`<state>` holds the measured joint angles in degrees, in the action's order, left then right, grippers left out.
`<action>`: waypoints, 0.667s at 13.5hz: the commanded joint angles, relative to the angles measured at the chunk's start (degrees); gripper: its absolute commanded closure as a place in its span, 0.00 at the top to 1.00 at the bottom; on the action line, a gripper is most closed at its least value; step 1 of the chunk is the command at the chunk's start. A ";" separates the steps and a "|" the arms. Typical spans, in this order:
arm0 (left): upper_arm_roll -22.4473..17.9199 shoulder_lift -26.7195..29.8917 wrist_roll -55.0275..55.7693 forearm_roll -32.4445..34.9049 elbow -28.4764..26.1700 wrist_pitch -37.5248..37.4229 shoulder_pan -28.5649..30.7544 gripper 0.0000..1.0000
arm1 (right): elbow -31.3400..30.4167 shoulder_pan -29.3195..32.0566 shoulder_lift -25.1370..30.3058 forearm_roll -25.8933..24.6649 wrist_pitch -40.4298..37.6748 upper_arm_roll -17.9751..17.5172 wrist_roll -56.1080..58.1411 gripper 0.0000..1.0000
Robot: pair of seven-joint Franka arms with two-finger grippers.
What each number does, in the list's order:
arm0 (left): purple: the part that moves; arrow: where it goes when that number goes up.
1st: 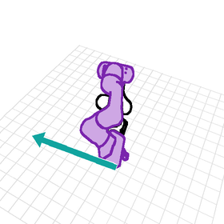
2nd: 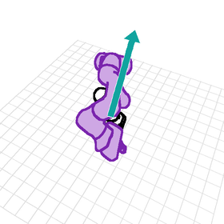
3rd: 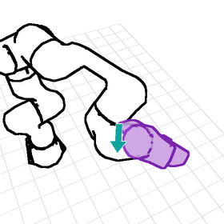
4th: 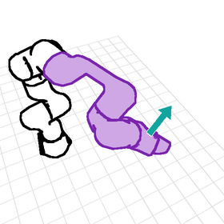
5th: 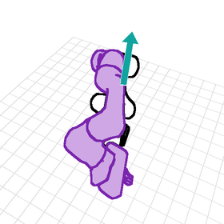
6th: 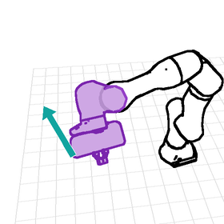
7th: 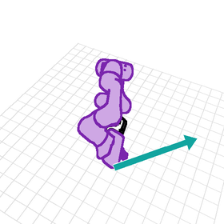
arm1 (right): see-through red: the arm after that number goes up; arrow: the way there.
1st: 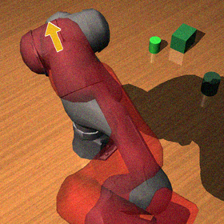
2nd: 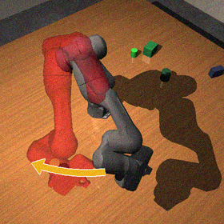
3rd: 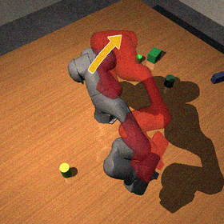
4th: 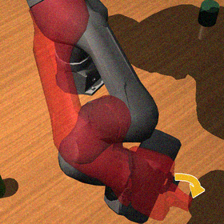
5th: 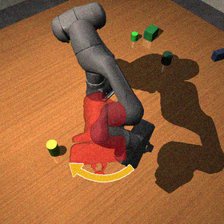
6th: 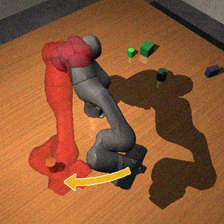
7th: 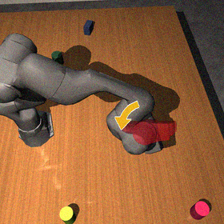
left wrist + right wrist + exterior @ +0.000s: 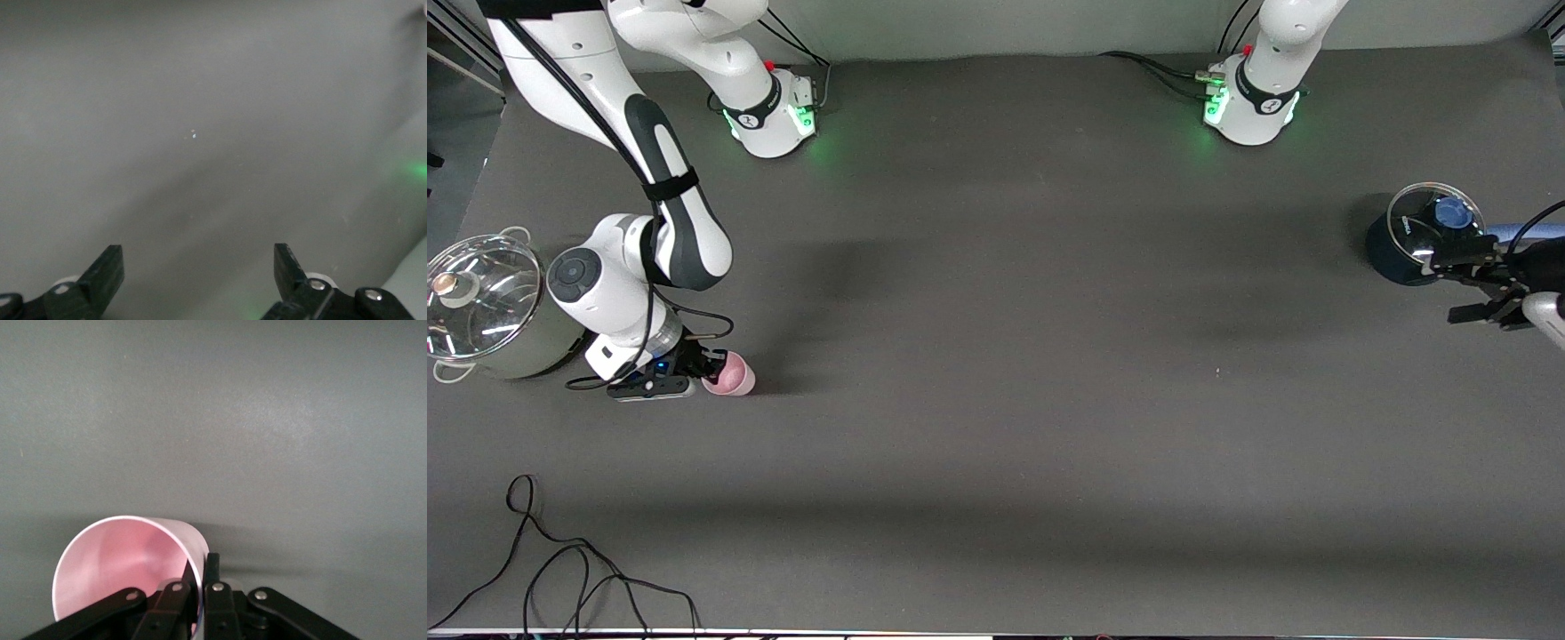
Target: Transfer pink cup from left to right arm
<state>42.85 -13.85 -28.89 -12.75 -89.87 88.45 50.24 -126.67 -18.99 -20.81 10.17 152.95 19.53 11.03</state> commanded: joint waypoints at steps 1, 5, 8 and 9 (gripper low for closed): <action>-0.32 6.88 11.01 3.50 -0.03 -1.79 -0.75 1.00 | -0.06 -0.60 -0.19 0.99 0.60 0.16 1.37 0.36; -0.05 11.13 20.34 9.74 -1.62 -1.01 -4.61 1.00 | 0.20 -0.69 2.08 0.99 -2.20 0.16 1.10 1.00; -2.84 10.78 23.53 12.65 -1.18 -0.91 -10.74 1.00 | 1.60 -0.69 8.40 0.90 -10.27 0.51 1.01 1.00; -9.39 10.95 23.62 12.83 -1.10 -0.83 -16.69 1.00 | 2.13 -0.69 10.86 0.90 -13.52 0.60 0.93 1.00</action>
<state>41.42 -3.75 -6.78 -1.44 -90.25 87.13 41.79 -124.70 -19.16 -16.34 10.18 145.45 19.47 11.03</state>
